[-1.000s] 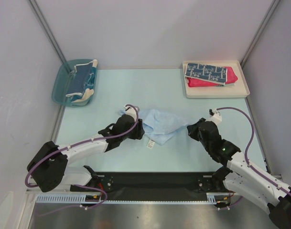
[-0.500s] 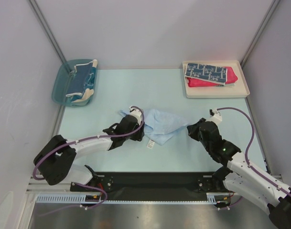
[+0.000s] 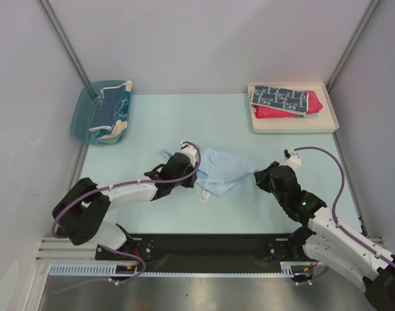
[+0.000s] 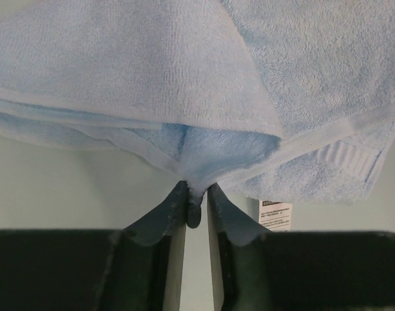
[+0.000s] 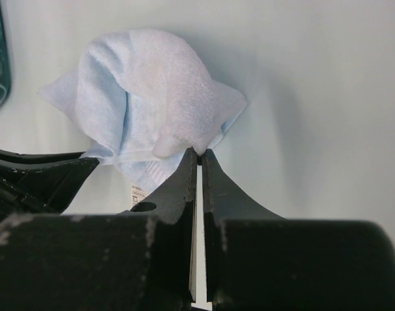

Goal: Fold and stack the towels
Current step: Flatten out the crumpled towel

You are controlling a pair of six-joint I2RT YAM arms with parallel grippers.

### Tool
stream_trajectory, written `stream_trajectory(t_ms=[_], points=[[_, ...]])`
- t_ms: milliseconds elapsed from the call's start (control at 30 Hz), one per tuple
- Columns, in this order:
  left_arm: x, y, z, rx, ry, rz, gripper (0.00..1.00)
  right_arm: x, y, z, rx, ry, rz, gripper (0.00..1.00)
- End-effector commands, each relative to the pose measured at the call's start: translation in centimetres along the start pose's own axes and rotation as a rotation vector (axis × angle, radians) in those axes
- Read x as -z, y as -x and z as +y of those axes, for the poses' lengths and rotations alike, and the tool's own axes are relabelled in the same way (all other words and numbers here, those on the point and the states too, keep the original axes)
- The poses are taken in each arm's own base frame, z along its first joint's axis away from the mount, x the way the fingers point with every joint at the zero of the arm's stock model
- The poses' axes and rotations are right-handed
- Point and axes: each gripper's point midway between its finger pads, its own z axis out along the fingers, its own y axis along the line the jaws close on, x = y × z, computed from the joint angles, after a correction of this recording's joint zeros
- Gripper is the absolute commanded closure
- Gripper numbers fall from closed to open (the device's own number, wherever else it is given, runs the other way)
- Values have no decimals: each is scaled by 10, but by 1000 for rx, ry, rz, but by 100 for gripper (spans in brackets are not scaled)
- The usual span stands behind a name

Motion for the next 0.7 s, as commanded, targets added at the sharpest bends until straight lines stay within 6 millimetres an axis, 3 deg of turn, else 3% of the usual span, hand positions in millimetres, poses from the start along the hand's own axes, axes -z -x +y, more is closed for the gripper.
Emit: stream_trajectory(t_ms=[0, 100, 200, 233, 300, 333, 400, 433, 500, 533, 667], points=[[4, 26, -8, -16, -17, -61, 78, 1, 9, 6, 1, 23, -29, 100], [16, 39, -11, -6, -26, -87, 100, 2, 13, 6, 12, 20, -37, 100], [33, 55, -19, 15, -57, -99, 100, 3, 23, 11, 38, 23, -51, 100], [47, 76, -26, 29, -82, -150, 100, 6, 32, 19, 38, 38, -68, 100], [62, 86, -33, 58, -114, -158, 100, 8, 44, 26, 55, 43, -82, 100], [78, 108, -39, 77, -135, -210, 100, 10, 52, 29, 77, 46, -95, 100], [97, 119, -44, 105, -162, -221, 100, 17, 75, 49, 95, 78, -130, 100], [116, 139, -50, 128, -190, -273, 100, 27, 94, 65, 121, 112, -163, 100], [135, 150, -53, 143, -209, -297, 100, 33, 109, 78, 148, 132, -182, 100], [152, 166, -56, 153, -226, -341, 100, 37, 117, 86, 166, 146, -193, 100], [209, 201, -63, 172, -291, -450, 100, 61, 153, 120, 258, 226, -264, 100]])
